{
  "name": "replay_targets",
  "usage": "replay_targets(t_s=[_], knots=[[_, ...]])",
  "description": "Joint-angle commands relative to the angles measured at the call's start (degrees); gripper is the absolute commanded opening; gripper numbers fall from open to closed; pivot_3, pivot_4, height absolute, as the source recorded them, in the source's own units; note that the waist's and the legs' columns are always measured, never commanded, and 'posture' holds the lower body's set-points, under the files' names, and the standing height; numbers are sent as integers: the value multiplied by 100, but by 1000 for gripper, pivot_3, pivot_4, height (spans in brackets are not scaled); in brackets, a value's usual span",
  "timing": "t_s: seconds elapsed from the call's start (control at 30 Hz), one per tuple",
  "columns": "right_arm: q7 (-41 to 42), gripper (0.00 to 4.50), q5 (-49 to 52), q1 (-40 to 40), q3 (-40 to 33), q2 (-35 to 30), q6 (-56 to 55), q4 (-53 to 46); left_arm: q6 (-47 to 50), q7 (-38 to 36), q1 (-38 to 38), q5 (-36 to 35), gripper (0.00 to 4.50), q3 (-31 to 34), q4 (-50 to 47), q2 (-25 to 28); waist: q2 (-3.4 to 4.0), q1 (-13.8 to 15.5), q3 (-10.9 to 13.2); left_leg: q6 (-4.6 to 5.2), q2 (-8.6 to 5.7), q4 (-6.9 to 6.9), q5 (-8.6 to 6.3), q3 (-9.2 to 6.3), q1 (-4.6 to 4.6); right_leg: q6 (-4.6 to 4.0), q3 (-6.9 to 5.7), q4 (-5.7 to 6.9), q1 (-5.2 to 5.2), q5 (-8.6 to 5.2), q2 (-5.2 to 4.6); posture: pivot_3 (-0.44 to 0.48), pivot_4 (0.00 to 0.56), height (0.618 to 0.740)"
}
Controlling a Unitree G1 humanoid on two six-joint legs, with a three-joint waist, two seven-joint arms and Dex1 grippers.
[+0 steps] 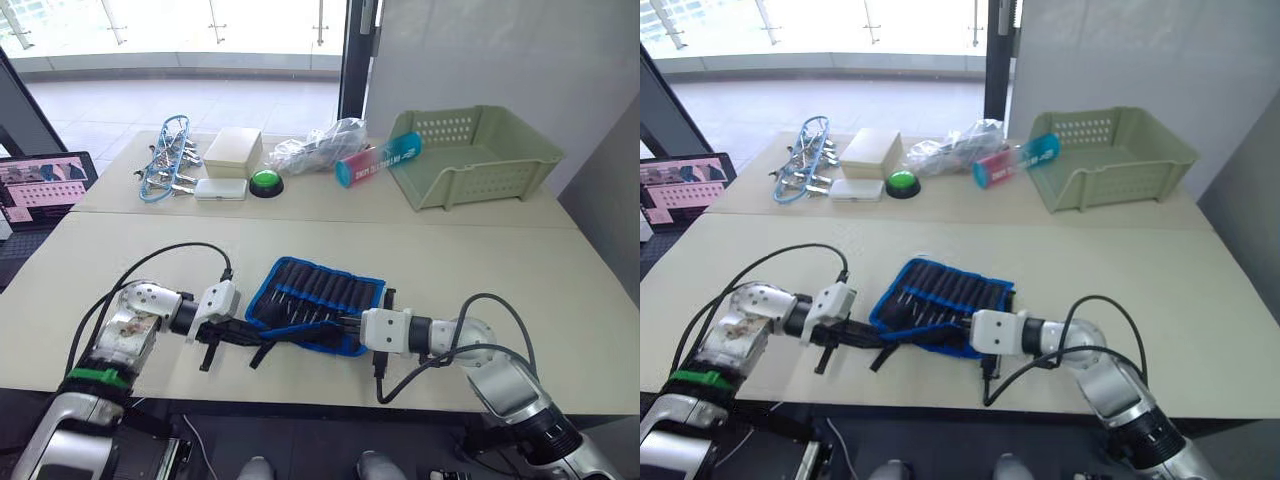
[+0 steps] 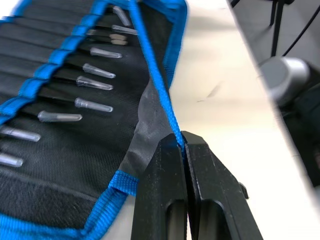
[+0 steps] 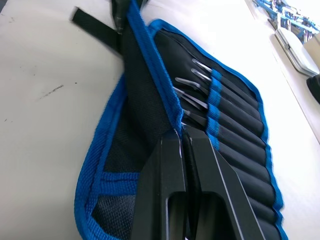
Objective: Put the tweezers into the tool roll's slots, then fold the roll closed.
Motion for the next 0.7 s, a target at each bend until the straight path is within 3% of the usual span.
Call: replay_targets(t_s=[0.03, 0.1, 0.23, 0.3, 0.7], knots=[[-10, 0, -139, -158, -113, -87, -322, 198, 1258, 604, 219, -605, 22, 404, -991, 55, 1, 16, 1, 0, 0, 1, 0, 0, 1, 1, 0, -2, 1, -1, 0, 0, 150, 740], [20, 0, -112, -191, -126, -61, -318, 240, 1630, 1139, 126, -630, 22, 566, -912, -122, 1, 21, 1, 0, -1, 1, 0, 0, 2, 1, 0, -2, 2, -1, 1, 0, 150, 740], [134, 0, 24, -267, -163, -9, -65, 227, 1346, 1872, -382, -35, 22, 618, 85, -327, 0, 19, 1, 3, -2, 5, 2, 0, 7, 1, 0, 0, 5, -1, 2, 0, 150, 740], [100, 0, 76, -331, -226, 40, 150, 215, 1728, 2056, -560, -236, 22, 807, 330, -435, 0, -5, 1, 3, -2, 6, 2, 0, 7, 0, 0, 1, 3, 0, 2, 0, 150, 740], [-451, 0, -556, -643, -128, 314, 644, 712, 1995, 2248, -386, -184, 22, 613, 161, -691, 0, 5, 1, 3, -4, 6, 2, 0, 5, 0, 0, 7, 1, 0, 0, 0, 150, 740]])
